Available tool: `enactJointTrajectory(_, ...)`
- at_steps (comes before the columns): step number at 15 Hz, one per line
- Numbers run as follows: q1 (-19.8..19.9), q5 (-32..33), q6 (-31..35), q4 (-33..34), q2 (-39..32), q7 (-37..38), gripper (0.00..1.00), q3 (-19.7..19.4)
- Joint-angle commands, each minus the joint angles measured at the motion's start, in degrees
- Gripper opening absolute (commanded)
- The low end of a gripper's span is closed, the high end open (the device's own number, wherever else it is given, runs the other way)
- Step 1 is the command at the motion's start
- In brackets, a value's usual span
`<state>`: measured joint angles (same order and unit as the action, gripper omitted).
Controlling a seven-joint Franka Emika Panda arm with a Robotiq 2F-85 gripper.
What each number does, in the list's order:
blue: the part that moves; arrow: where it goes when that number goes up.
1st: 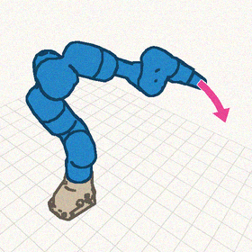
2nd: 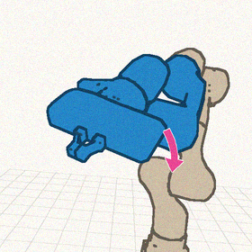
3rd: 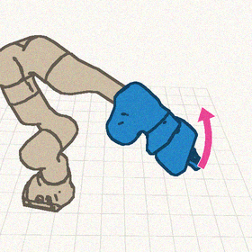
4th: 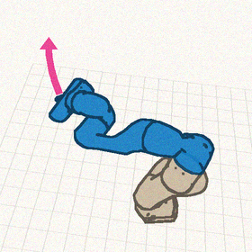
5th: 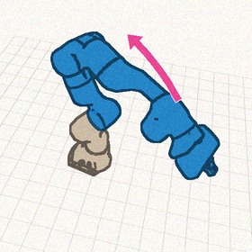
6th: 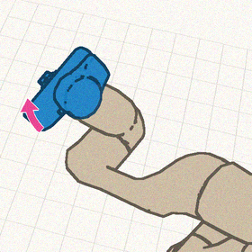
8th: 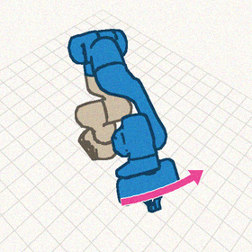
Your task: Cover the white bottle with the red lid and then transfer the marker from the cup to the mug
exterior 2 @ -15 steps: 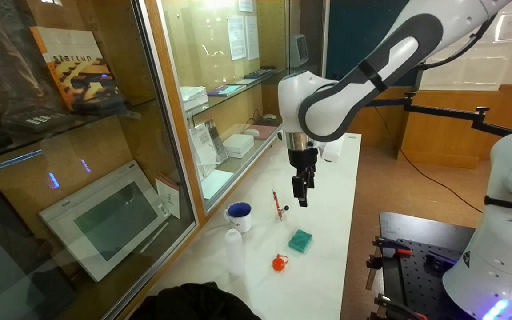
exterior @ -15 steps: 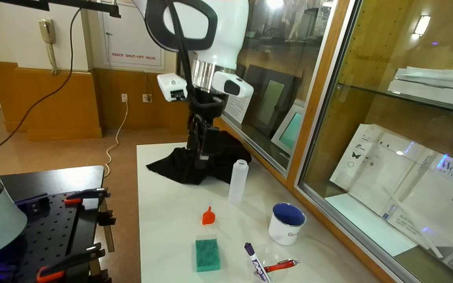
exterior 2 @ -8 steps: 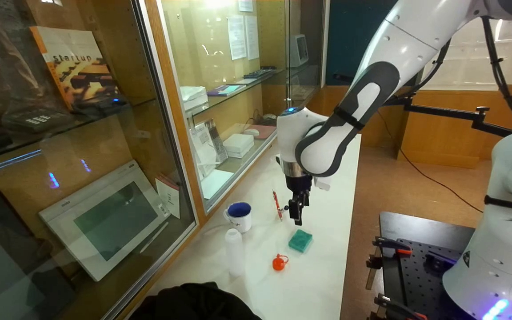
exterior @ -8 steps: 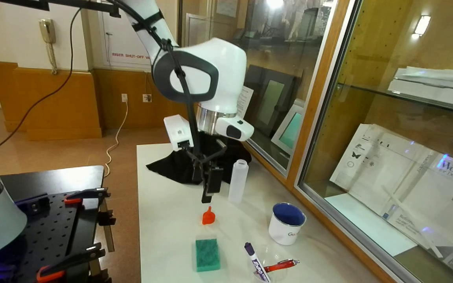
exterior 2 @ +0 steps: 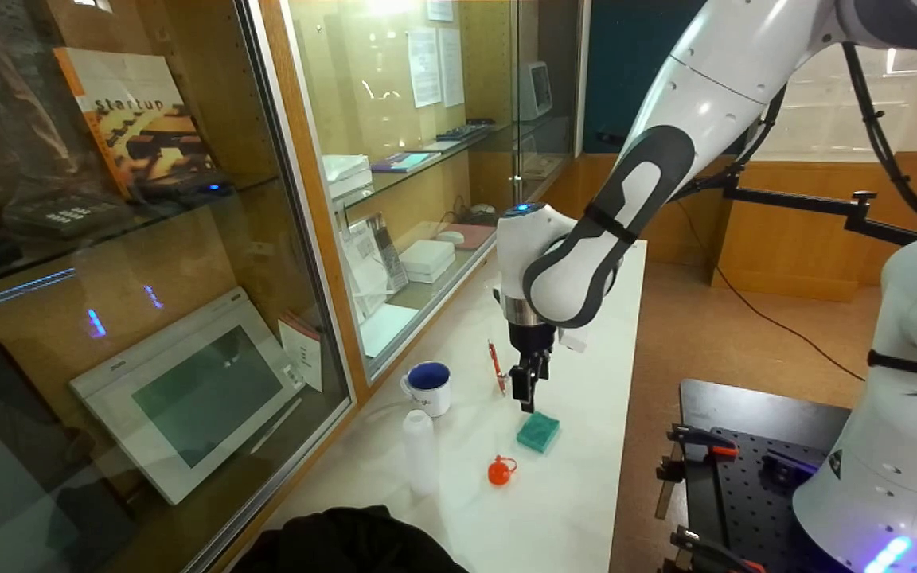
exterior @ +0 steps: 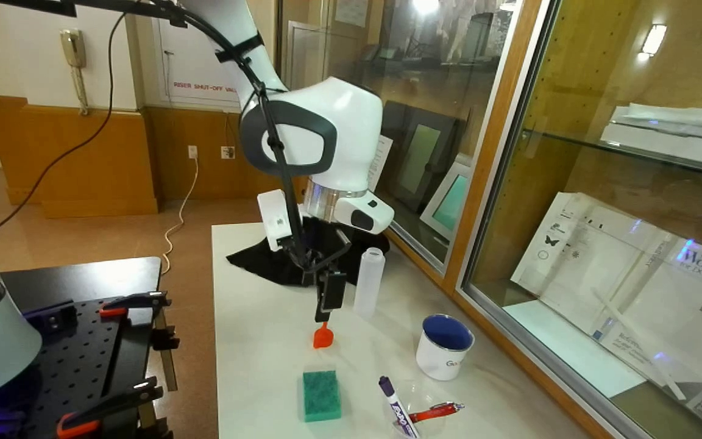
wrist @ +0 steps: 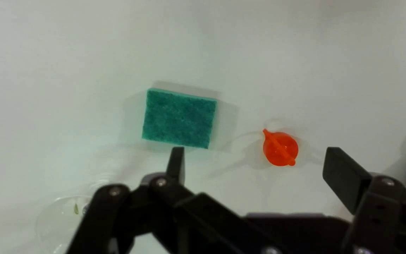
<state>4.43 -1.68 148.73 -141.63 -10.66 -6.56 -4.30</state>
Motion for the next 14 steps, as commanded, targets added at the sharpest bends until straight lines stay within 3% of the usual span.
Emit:
enactJointTrajectory(1, 1.43, -6.59, 7.53, 1.02, -4.69, -6.05, 1.00, 3.60)
enactJointTrajectory(6, 3.90, -11.61, 13.44, 3.61, -11.80, -10.37, 1.00, 9.60)
enactJointTrajectory(14, 3.44, -5.91, 16.20, 9.04, -20.77, -6.99, 1.00, 9.01)
